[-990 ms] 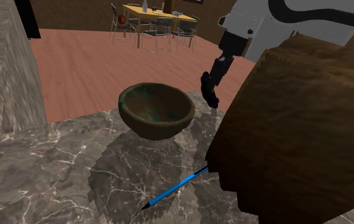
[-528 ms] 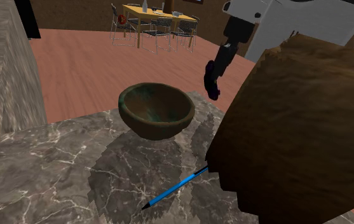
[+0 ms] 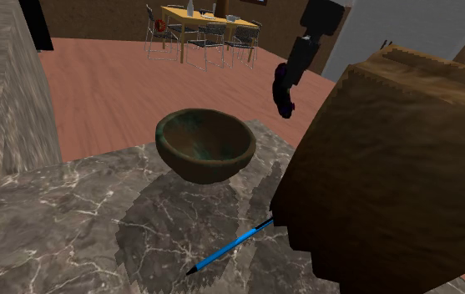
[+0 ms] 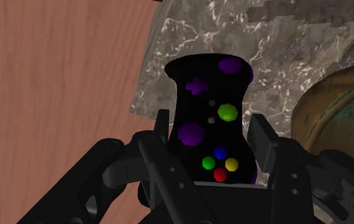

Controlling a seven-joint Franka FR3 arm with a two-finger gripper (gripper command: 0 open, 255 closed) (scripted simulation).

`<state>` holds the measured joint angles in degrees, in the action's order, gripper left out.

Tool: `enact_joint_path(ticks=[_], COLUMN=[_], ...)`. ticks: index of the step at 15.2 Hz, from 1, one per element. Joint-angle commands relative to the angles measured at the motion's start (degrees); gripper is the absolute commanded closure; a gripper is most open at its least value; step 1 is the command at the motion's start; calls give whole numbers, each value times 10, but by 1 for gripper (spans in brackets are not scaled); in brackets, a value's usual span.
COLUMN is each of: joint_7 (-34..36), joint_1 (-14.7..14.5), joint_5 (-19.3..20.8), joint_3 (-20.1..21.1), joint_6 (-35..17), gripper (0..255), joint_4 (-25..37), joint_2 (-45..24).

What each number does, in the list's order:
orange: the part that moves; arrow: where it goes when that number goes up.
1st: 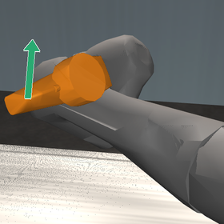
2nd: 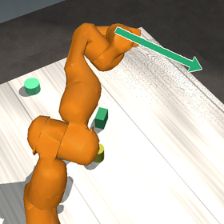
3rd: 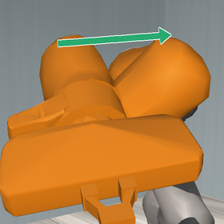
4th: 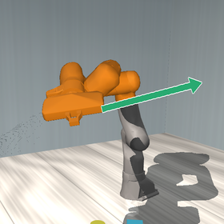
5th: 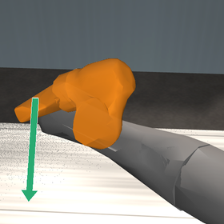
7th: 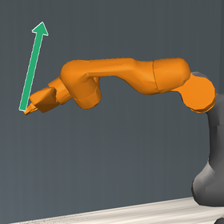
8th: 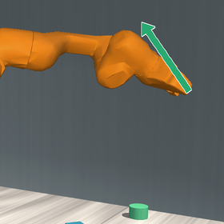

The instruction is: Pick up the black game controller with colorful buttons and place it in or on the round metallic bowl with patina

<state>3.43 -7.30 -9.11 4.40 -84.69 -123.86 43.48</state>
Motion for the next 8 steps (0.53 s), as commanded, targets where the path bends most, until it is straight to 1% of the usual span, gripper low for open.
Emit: enact_joint_path(ticks=[1, 4, 5, 8], joint_7=[2, 5, 5, 44], joint_1=[0, 0, 0, -6], joint_5=[0, 1, 1, -17], joint_3=[-1, -2, -2, 35], joint_6=[14, 34, 36, 23], gripper=[255, 255, 255, 255], joint_4=[20, 52, 54, 74], joint_2=[-6, -17, -18, -44])
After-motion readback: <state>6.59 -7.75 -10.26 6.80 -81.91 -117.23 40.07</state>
